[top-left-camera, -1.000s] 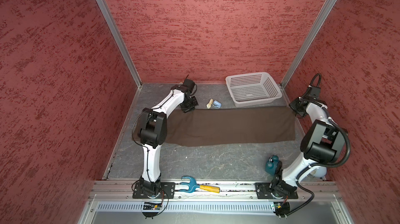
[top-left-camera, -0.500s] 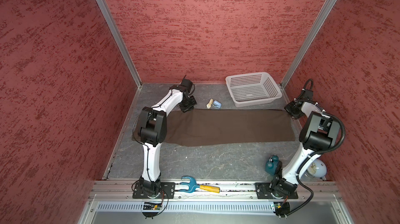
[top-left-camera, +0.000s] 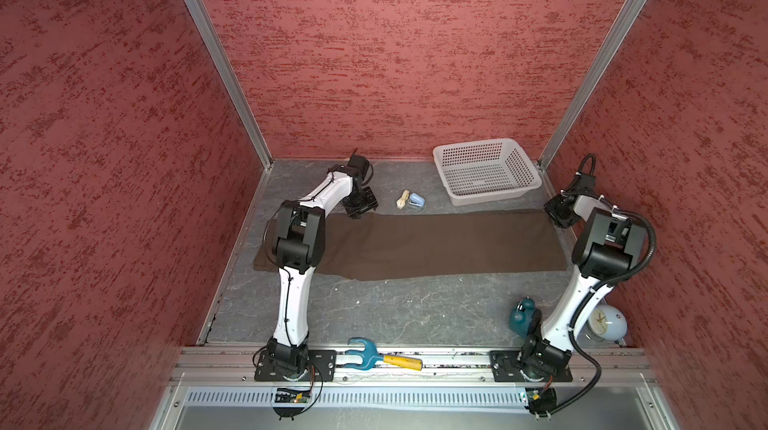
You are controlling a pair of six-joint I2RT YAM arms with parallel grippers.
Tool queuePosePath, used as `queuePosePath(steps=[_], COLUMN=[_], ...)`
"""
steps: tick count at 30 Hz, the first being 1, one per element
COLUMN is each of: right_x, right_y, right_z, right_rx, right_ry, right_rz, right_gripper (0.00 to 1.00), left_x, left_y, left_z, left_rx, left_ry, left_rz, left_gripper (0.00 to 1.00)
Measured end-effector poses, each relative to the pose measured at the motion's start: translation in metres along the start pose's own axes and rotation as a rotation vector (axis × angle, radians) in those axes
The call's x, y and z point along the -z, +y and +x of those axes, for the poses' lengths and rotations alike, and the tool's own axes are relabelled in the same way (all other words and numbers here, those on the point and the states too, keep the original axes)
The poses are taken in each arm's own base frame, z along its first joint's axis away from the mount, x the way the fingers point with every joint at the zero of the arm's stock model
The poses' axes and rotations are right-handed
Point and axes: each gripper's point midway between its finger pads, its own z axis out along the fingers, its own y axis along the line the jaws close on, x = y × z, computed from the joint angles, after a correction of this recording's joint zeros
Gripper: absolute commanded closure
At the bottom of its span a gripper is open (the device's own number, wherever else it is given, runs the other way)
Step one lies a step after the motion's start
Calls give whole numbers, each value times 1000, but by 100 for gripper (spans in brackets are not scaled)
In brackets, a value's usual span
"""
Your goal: Fold and stack the trousers
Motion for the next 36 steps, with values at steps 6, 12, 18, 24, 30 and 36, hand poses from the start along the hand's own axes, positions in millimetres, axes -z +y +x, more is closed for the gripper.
queuePosePath(steps=[6,12,18,24,30,36], right_x=[24,92,110,103,87,71], right_y=[-8,-25,-46,-58,-70,-71], right_z=[0,21,80,141,161,156], right_rx=[16,24,51,102,86,61], right_ry=[-48,-127,-76,63,149,165], right_rz=[35,54,74,112,152,171], right_gripper=[39,47,48,25,20,27], left_x=[47,96,74,53,44,38], left_y=[24,39,13,-105,-190,-226], left_z=[-15,0,45,108,199,260], left_rx=[41,55,-56,-343,-595,-735], left_ry=[-100,-183,-124,-69,3,80], left_rz=[-1,54,65,209,337,426], left_gripper=[41,48,68,73,73,73])
